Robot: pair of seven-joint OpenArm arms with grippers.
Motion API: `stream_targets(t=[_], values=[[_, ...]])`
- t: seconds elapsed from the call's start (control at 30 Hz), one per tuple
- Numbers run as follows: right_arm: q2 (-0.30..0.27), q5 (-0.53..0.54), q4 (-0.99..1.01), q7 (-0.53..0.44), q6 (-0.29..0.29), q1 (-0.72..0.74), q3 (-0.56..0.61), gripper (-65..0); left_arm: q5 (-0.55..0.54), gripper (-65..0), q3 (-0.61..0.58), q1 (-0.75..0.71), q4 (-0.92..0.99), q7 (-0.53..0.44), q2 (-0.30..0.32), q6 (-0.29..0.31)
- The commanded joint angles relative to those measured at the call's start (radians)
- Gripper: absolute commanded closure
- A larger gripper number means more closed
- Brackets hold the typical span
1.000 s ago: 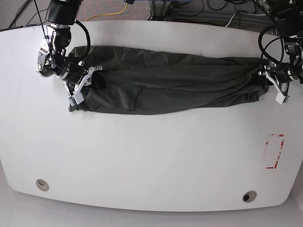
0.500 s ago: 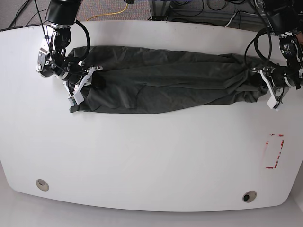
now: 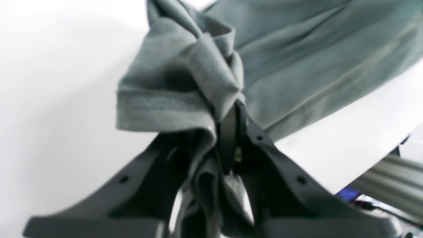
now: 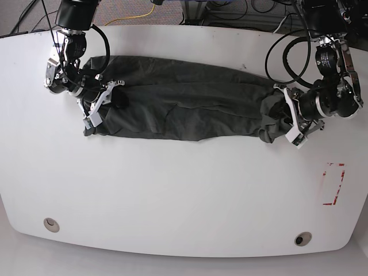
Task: Layout the t-shirt on the table in an organized manner, then fold the t-shirt properly
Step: 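Carry the held strip end with the left gripper toward the right gripper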
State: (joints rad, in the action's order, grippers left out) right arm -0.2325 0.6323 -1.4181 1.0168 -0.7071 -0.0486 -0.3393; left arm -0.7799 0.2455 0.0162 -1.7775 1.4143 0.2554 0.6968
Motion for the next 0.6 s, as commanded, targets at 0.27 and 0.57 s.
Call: stream_targets(t=[0.27,0.57], values=[[-0.006,-0.042,-0.003,0.038,0.009,0.0,0.001,-8.9,-0.011,-4.6,-0.12,0.07,-0.018,-0.018,-0.15,0.001],[-0.006,-0.042,-0.003,0.038,0.009,0.0,0.001,-8.9,0.009,-4.6,-0.177,0.101,0.0,-0.018,-0.252,0.001]])
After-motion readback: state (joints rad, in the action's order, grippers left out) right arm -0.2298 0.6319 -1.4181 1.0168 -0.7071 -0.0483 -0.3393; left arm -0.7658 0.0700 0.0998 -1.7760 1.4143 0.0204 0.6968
